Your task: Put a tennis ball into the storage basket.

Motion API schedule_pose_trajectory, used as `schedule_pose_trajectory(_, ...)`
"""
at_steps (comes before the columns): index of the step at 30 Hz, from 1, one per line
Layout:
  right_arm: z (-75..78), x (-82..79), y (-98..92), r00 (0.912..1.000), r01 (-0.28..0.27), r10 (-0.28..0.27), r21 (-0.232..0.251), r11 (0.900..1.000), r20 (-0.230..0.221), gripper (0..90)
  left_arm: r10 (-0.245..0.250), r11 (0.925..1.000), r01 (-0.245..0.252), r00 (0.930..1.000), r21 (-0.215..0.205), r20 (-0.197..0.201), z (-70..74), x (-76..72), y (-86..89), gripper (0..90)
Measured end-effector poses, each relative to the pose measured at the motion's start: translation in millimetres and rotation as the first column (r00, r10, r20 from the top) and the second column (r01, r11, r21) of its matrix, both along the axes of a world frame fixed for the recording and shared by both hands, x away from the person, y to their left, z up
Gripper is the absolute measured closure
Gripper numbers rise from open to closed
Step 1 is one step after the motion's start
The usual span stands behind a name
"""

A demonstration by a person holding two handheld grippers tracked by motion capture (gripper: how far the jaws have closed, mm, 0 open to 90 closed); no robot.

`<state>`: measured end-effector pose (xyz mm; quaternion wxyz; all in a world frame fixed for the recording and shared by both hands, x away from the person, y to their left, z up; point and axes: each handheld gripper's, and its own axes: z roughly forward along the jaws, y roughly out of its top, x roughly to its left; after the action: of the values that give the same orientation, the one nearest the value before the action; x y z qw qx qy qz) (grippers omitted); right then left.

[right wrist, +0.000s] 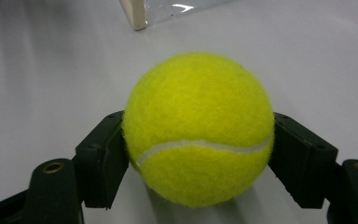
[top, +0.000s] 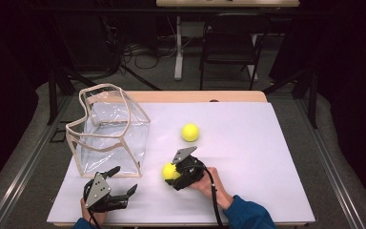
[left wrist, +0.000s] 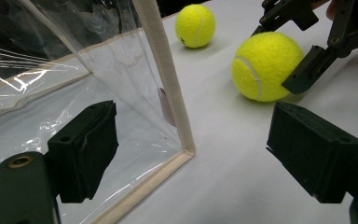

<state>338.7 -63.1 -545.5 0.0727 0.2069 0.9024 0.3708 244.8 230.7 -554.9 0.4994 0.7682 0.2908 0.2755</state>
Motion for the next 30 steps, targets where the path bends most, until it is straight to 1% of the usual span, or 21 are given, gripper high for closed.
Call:
schedule_pose_trajectory(3,0.1,-0.4,-0.1,1.0,0.002,-0.002,0.004,1.0,0.002,25.7,-0.002,1.0,0.002,1.0,-0.002,0.0,-0.3,0.5,0.0,15.8)
schedule_pose_trajectory(9,1.1,-2.1,-1.2,0.9997,0.001,-0.001,0.009,1.0,0.026,25.9,-0.002,1.0,0.002,1.0,0.0,0.0,0.0,0.3,-0.2,15.8)
schedule_pose_trajectory(11,2.6,-3.2,-2.5,0.9995,0.004,-0.004,0.013,1.0,0.033,25.9,-0.004,1.0,0.004,1.0,0.003,0.002,0.1,0.2,-0.2,15.8)
schedule_pose_trajectory(13,4.1,-3.7,-3.7,0.9993,0.007,-0.008,0.021,1.0,0.036,25.9,0.0,1.0,0.0,1.0,-0.002,0.005,0.3,0.0,0.3,15.8)
schedule_pose_trajectory(18,7.8,-4.7,-5.4,0.9987,0.012,-0.013,0.031,0.999,0.05,26.0,0.0,1.0,0.0,1.0,-0.002,0.0,-0.1,0.3,-0.2,15.8)
schedule_pose_trajectory(19,9.7,-4.8,-6.6,0.9981,0.016,-0.018,0.035,0.999,0.059,26.0,-0.002,1.0,0.002,1.0,-0.002,0.001,0.0,0.3,0.2,15.8)
schedule_pose_trajectory(21,10.9,-4.9,-7.5,0.9979,0.019,-0.021,0.039,0.999,0.061,26.0,-0.001,1.0,0.001,1.0,-0.001,0.006,0.4,0.1,0.7,15.8)
schedule_pose_trajectory(30,16.7,-6.2,-11.2,0.9966,0.028,-0.033,0.057,0.998,0.075,26.0,-0.001,1.0,0.001,1.0,-0.002,0.003,0.1,0.4,0.5,15.8)
